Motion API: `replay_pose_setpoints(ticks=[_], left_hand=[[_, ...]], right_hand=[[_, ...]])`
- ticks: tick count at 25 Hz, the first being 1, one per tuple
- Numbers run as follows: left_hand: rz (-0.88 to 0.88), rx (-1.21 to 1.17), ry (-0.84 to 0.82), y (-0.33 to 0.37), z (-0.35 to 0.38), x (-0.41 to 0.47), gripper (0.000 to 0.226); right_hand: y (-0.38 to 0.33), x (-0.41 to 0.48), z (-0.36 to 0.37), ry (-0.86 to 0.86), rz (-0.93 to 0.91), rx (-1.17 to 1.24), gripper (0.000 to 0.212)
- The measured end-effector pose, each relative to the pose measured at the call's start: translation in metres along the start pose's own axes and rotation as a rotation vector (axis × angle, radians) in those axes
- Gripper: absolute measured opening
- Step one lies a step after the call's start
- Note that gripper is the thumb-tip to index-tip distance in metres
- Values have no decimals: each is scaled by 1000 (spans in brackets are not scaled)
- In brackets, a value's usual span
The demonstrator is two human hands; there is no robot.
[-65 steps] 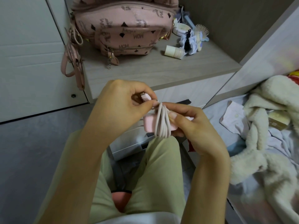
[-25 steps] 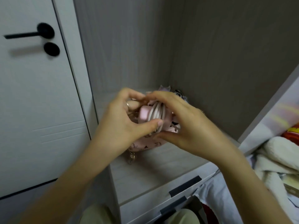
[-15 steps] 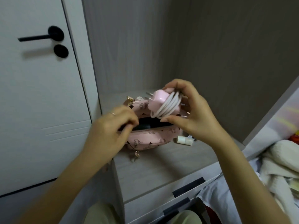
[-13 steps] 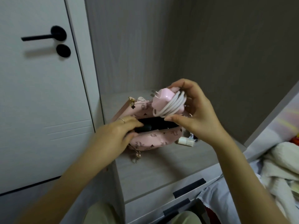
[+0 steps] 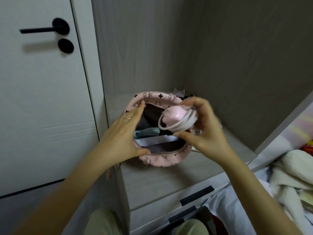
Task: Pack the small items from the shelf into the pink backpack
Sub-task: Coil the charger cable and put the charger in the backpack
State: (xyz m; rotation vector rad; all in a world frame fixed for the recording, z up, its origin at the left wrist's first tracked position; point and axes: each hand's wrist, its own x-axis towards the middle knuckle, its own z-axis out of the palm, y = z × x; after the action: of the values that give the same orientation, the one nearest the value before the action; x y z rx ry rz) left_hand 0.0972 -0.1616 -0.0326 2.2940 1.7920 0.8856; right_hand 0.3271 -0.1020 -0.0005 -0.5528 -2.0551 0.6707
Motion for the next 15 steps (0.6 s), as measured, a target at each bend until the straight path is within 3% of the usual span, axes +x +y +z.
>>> replay_pose_setpoints(ticks=[3,7,15], left_hand=[[2,2,-18,-2,-2,3,132],[-2,-6,-23,-4,-2,7,131],[-5,11,-20,-8,-2,13,129]], right_hand=[[16,13,21,-197,-139,-537,56],[33,24,27,-154,-198,-926,39],[36,36,-1,-418,-141,-953,32]])
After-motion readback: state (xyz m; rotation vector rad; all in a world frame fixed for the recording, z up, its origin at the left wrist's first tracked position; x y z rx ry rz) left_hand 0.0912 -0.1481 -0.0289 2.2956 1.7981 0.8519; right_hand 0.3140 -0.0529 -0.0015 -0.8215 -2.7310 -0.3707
